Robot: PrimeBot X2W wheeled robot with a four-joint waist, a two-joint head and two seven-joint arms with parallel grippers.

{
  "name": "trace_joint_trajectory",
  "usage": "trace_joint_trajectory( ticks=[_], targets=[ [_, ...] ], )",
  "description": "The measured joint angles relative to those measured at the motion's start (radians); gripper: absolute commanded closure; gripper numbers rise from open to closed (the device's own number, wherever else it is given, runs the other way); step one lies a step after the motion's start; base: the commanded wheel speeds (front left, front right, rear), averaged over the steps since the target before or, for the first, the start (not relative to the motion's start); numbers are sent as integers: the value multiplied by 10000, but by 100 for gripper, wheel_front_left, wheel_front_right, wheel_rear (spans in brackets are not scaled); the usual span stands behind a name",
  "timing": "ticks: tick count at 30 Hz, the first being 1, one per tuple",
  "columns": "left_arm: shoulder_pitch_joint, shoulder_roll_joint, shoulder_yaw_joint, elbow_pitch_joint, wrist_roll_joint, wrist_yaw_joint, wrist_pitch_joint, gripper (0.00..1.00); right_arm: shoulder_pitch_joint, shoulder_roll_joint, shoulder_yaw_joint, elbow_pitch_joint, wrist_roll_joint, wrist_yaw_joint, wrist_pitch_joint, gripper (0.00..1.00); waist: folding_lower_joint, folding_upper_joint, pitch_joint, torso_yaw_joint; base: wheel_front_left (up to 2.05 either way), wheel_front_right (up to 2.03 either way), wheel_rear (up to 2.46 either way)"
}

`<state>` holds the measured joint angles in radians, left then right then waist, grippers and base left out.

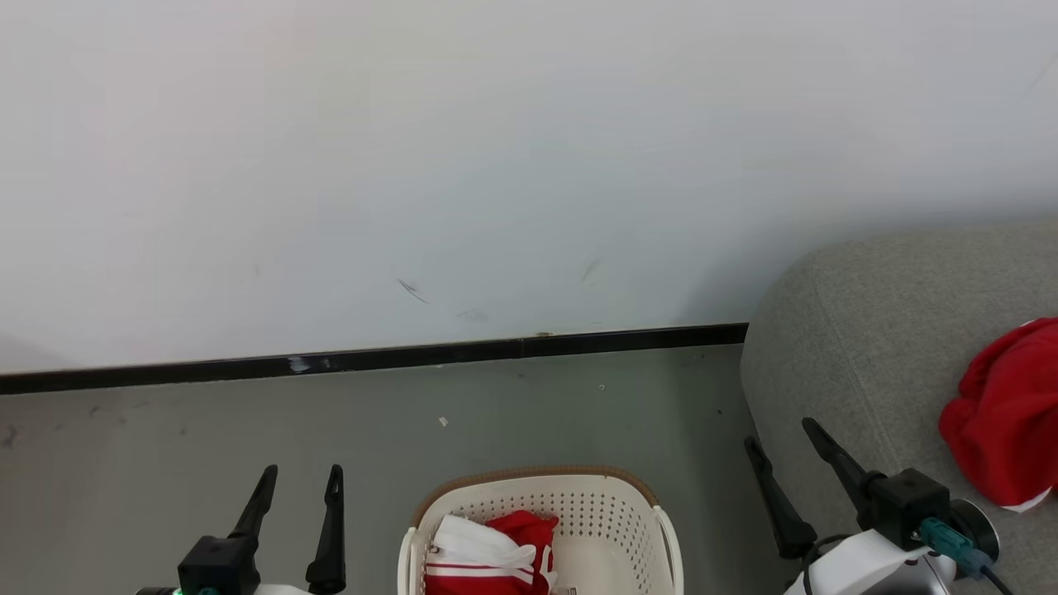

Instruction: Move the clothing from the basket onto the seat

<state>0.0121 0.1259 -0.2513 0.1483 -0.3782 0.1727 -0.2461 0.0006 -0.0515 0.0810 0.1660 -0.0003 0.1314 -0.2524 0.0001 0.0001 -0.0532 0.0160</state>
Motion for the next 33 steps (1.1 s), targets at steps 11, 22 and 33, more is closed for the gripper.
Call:
trace_joint_trajectory(
  ticks=[11,22,33],
  targets=[
    [-39,2,125,79,-2,19,73,0,202,84,-13,-303,-10,0,0,0,0,0,82,-119,0,0,0],
    [-85,19,150,123,-2,21,73,0,417,96,-6,-581,2,-2,0,0,0,0,218,-195,0,0,0],
    [-637,140,-46,353,44,-2,242,0,403,98,17,-943,94,0,0,0,0,0,486,-224,0,0,0]
  ],
)
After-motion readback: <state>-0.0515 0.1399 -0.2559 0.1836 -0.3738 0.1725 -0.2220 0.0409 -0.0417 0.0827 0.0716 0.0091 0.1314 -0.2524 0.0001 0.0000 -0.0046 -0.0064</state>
